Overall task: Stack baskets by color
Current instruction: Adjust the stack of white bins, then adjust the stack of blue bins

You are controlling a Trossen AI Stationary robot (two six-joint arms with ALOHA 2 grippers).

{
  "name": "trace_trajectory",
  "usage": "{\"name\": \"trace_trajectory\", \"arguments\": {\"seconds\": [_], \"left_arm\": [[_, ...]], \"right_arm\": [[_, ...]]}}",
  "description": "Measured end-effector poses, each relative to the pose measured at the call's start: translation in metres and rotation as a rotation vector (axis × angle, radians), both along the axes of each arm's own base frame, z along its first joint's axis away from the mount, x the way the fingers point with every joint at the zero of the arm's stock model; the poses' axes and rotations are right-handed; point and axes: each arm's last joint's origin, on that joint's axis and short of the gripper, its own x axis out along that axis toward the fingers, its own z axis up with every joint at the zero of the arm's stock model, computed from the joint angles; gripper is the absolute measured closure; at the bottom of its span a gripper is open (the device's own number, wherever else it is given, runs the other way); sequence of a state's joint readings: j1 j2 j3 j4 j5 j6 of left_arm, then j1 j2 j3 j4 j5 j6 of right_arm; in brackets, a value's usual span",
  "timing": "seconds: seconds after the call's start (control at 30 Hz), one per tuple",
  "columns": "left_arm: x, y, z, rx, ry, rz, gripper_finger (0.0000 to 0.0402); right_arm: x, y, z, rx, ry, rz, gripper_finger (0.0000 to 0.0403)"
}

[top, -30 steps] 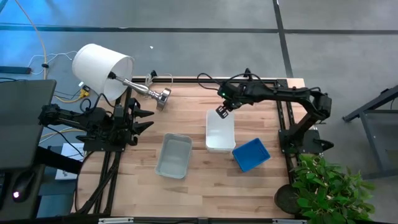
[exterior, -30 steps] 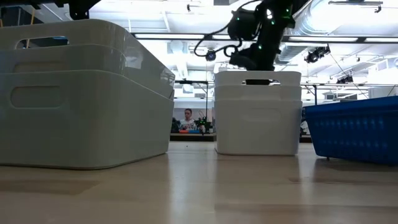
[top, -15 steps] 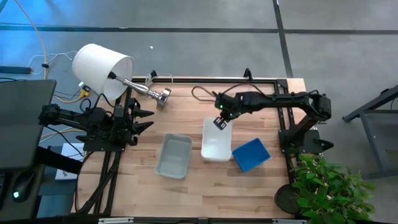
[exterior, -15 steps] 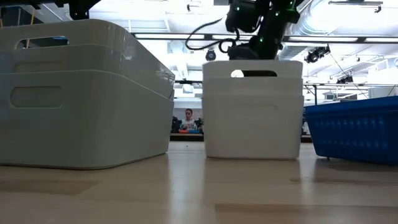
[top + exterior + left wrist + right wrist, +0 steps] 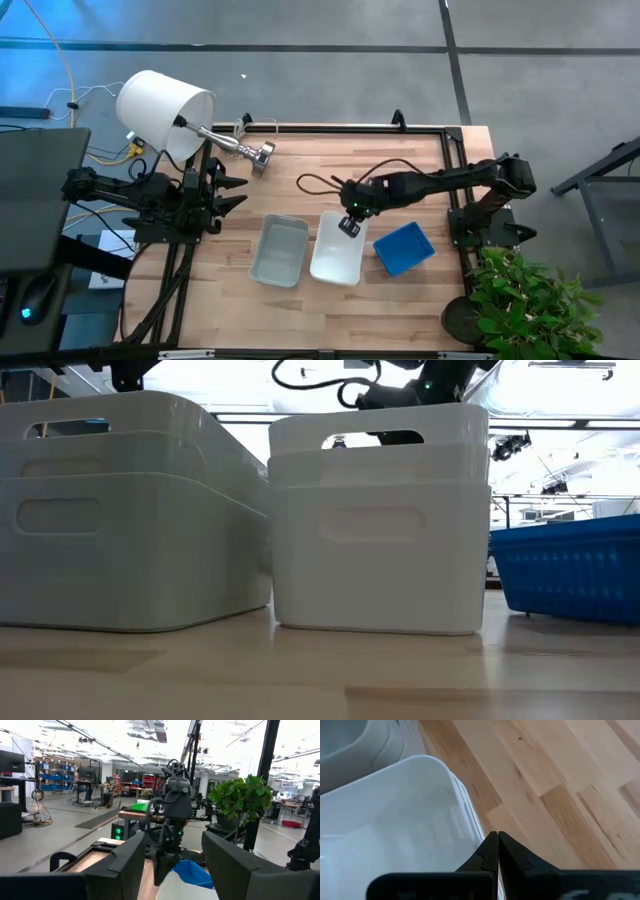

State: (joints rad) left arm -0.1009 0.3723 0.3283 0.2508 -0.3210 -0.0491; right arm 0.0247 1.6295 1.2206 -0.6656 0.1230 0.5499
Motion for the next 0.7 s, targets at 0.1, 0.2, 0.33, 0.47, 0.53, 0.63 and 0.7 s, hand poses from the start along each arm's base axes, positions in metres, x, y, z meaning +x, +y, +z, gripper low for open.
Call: {"name": "trace_trajectory", "arguments": {"seconds": [0.1, 0.2, 0.33, 0.47, 0.53, 0.63, 0.7], "left_arm": [[0.000, 0.000, 0.000, 0.000, 0.000, 0.000, 0.0218], [0.000, 0.000, 0.000, 0.000, 0.000, 0.000, 0.0218], [0.000, 0.000, 0.000, 0.000, -0.001, 0.000, 0.0218], [0.000, 0.000, 0.000, 0.000, -0.001, 0.000, 0.0218], [0.000, 0.000, 0.000, 0.000, 0.000, 0.000, 0.0218], [0.000, 0.000, 0.000, 0.000, 0.000, 0.000, 0.0218], [0.000, 0.000, 0.000, 0.000, 0.000, 0.000, 0.0218]], "right_arm": [[0.000, 0.007, 0.001, -0.011, -0.007, 0.016, 0.0403], [0.000, 0.010, 0.001, -0.012, -0.007, 0.025, 0.0403], [-0.003, 0.012, 0.007, -0.076, -0.018, 0.040, 0.0403], [-0.016, 0.020, 0.031, -0.228, -0.092, 0.032, 0.0403], [-0.026, 0.031, 0.044, -0.285, -0.143, 0.034, 0.0403], [-0.043, 0.053, 0.049, -0.365, -0.213, 0.025, 0.0403], [-0.054, 0.067, 0.043, -0.408, -0.277, 0.009, 0.0403]]}}
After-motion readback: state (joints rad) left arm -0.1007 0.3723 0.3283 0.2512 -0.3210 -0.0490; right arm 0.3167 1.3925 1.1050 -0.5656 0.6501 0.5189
